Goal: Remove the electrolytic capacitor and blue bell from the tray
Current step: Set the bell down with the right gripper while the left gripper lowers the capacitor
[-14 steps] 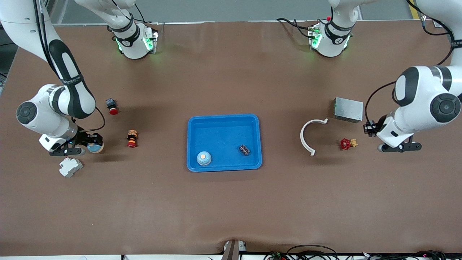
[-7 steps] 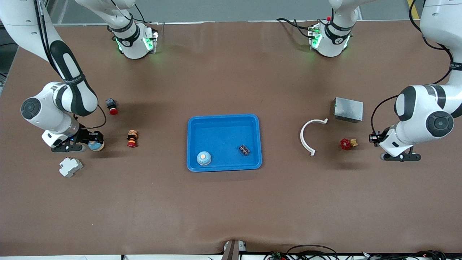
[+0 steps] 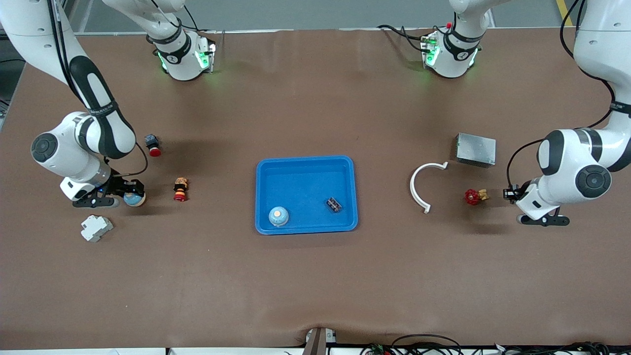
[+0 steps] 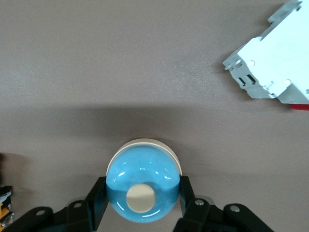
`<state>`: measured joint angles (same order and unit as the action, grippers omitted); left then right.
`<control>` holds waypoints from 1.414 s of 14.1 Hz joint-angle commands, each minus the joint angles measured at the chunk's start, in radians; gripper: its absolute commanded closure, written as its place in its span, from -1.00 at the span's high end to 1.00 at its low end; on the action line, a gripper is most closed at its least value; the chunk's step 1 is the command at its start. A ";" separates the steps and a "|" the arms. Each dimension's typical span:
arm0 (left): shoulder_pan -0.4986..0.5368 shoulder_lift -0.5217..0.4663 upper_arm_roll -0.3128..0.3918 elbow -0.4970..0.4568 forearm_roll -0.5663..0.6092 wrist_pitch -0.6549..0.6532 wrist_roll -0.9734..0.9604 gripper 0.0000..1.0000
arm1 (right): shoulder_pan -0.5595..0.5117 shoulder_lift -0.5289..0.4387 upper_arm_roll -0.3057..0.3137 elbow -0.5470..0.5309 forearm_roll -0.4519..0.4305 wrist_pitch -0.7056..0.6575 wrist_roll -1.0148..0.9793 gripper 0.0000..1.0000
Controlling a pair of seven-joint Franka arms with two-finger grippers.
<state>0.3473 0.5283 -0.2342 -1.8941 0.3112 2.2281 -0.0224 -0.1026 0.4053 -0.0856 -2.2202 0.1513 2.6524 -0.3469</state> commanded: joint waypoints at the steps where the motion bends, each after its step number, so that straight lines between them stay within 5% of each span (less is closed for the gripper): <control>1: 0.007 0.031 -0.005 0.023 0.023 0.016 0.009 -1.00 | 0.003 0.012 0.010 -0.016 0.036 0.038 -0.027 -1.00; 5: 0.006 0.085 -0.004 0.049 0.023 0.022 0.002 -1.00 | 0.014 0.029 0.014 -0.012 0.045 0.046 -0.015 -0.87; 6: 0.006 0.093 -0.004 0.053 0.023 0.022 0.004 -1.00 | 0.015 0.033 0.014 -0.007 0.045 0.046 -0.015 -0.63; 7: 0.006 0.097 -0.002 0.053 0.023 0.022 0.004 -1.00 | 0.018 0.035 0.014 -0.003 0.045 0.044 -0.015 0.71; 8: 0.006 0.099 -0.002 0.053 0.023 0.022 0.004 -1.00 | 0.021 0.036 0.014 0.004 0.045 0.041 -0.017 1.00; 11: 0.006 0.105 -0.002 0.056 0.023 0.022 0.004 -1.00 | 0.035 0.014 0.014 0.020 0.044 0.006 -0.027 1.00; 13: 0.007 0.113 -0.002 0.063 0.023 0.022 0.004 -0.85 | 0.064 -0.040 0.012 0.078 0.037 -0.157 -0.017 1.00; 15: 0.007 0.116 -0.002 0.064 0.022 0.022 0.004 -0.29 | 0.087 -0.072 0.012 0.169 0.036 -0.331 0.023 1.00; 16: 0.007 0.116 -0.002 0.064 0.022 0.022 0.004 0.37 | 0.095 -0.082 0.015 0.213 0.036 -0.394 0.090 1.00; 17: 0.007 0.116 -0.002 0.066 0.022 0.022 0.004 0.82 | 0.122 -0.083 0.017 0.247 0.036 -0.426 0.148 1.00; 20: 0.007 0.113 -0.002 0.064 0.022 0.022 0.002 1.00 | 0.230 -0.082 0.017 0.316 0.037 -0.439 0.343 1.00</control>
<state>0.3479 0.6291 -0.2319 -1.8454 0.3115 2.2468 -0.0224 0.0583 0.3140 -0.0657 -1.9414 0.1738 2.2236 -0.1240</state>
